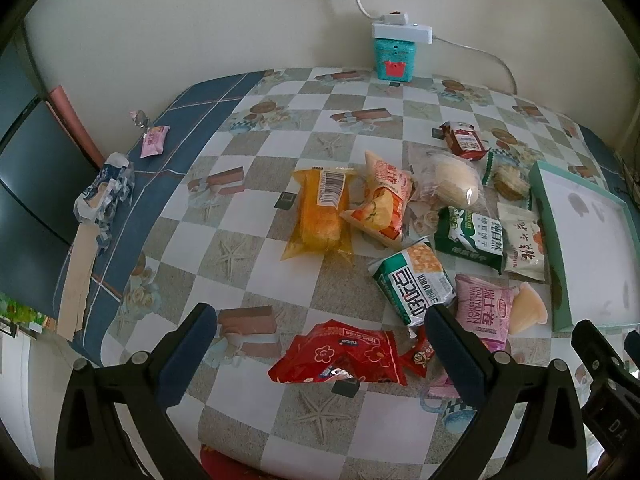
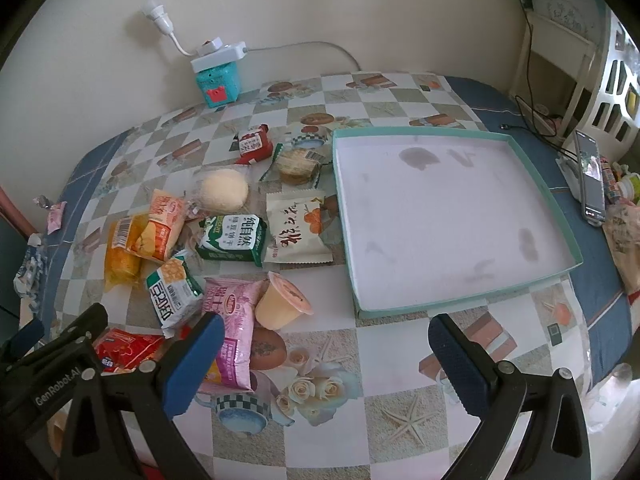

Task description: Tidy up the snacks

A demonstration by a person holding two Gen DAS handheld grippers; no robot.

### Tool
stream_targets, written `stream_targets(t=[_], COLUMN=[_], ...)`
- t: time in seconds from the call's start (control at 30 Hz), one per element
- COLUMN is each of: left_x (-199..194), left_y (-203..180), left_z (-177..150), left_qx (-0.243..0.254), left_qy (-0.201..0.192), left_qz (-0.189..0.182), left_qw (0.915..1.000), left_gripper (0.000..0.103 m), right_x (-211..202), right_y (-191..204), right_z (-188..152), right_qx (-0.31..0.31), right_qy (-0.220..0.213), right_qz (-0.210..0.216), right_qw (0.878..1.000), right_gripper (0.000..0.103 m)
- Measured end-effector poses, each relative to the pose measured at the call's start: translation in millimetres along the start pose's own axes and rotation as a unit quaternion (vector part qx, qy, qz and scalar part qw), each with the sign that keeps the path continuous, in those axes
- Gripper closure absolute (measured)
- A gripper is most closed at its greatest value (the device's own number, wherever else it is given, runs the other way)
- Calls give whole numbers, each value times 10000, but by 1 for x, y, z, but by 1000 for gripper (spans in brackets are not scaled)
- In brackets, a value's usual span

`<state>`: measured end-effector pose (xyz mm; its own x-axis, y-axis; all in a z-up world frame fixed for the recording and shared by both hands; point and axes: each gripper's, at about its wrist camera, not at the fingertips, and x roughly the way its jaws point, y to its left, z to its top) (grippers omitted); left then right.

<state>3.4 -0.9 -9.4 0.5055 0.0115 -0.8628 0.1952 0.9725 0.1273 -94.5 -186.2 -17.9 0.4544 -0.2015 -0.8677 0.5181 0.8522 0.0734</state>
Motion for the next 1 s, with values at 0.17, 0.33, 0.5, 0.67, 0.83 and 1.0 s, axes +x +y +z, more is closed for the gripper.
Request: stream_targets(t=[0.17,0.33,0.5,0.67,0.83,1.0], left_x=[0,2,3,5,7,9], left_y=[0,2,3,4,5,5], left_z=[0,-1,-1,-1,-1,-1], left_qx=[-7,-44,-81,-106,-125,-123], left_qy=[10,36,73,117,166,216], left_qz=[-4,-21,-28,-37,-56,-80], left_qw=[10000,10000,9999,9999,9998,9997], left_gripper=[0,0,0,0,0,0], right_x=[1,1,1,1,3,5], right_y=[-2,-2,-3,-4,-5,-4], right_z=[0,0,0,0,0,-1], right_qx=[26,44,72,88,131,123], right_qy=[24,35,45,64,100,140], right_qz=[-26,-45,-54,-83,-102,-139], right_qw=[10000,10000,9999,9999,9998,9997], right_gripper=[0,0,0,0,0,0])
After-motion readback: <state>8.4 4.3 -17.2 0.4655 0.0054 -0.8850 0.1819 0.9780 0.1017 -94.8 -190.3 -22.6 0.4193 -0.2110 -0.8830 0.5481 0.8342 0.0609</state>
